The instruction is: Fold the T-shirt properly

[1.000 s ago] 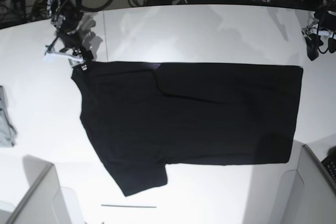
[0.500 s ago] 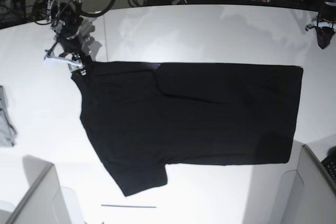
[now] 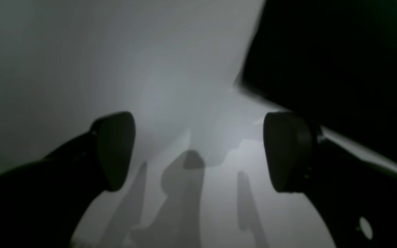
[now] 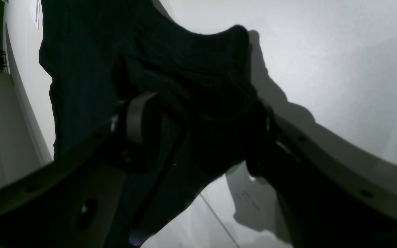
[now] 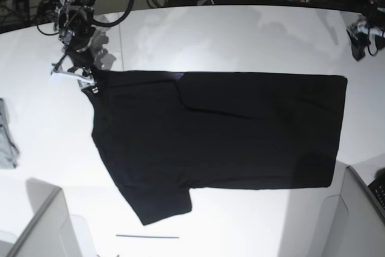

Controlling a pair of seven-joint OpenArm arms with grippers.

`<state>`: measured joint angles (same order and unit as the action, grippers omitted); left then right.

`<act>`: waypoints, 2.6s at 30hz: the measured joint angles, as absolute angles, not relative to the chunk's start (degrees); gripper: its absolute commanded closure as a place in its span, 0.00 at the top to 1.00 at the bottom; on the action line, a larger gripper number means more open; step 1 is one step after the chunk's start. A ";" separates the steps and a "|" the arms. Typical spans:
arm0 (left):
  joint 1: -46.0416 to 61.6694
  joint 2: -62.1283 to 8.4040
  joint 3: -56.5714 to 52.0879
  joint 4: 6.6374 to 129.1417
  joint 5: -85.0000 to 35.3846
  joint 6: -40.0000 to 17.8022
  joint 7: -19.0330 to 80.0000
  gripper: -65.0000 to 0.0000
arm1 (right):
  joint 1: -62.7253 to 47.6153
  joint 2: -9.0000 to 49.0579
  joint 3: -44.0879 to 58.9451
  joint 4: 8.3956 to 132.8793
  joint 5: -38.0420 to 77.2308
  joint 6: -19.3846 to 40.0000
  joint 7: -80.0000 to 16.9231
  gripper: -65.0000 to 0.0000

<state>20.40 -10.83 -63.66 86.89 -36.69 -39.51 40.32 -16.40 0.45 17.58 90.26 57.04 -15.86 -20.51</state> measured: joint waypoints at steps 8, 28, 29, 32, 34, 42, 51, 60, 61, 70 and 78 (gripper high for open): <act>17.32 -10.96 -63.40 83.53 -36.60 -39.51 40.16 0.87 | -16.56 0.47 17.67 89.86 56.97 -16.71 -20.49 0.23; 7.77 -13.41 -61.91 70.24 -36.21 -39.27 40.29 0.87 | -16.71 0.43 17.63 89.49 56.86 -17.19 -21.85 0.00; 7.49 -13.72 -60.84 69.56 -36.14 -39.31 40.51 0.87 | -16.71 0.38 17.63 89.49 56.82 -17.19 -21.85 0.00; 6.35 -14.37 -58.65 68.16 -36.27 -39.31 40.32 0.87 | -16.71 0.30 17.63 89.49 56.84 -17.17 -21.82 0.00; 5.63 -14.37 -58.11 67.68 -36.34 -39.35 40.25 0.87 | -16.71 0.30 17.63 89.49 56.84 -17.19 -21.82 0.00; 2.46 -14.39 -58.17 65.21 -36.60 -38.04 39.72 0.87 | -16.71 0.30 17.52 89.49 57.04 -17.19 -21.82 0.00; 1.56 -14.28 -52.40 65.28 -37.45 -38.00 39.27 0.86 | -16.88 0.14 17.52 89.34 62.72 -17.21 -22.28 0.00; 0.71 -14.13 -52.29 65.25 -37.28 -37.91 39.72 0.76 | -16.86 0.14 17.52 89.34 62.67 -17.21 -22.41 0.00; 0.62 -14.13 -52.29 65.23 -37.04 -37.76 39.86 0.69 | -16.86 0.14 17.52 89.34 62.65 -17.21 -22.41 0.00; 0.64 -13.98 -52.29 65.12 -36.51 -37.74 40.12 0.23 | -16.86 0.16 17.52 89.34 62.65 -17.21 -22.39 0.00; 1.02 -14.35 -52.29 65.12 -36.42 -37.76 40.21 0.00 | -16.84 0.14 17.52 89.93 56.05 -17.08 -22.57 0.00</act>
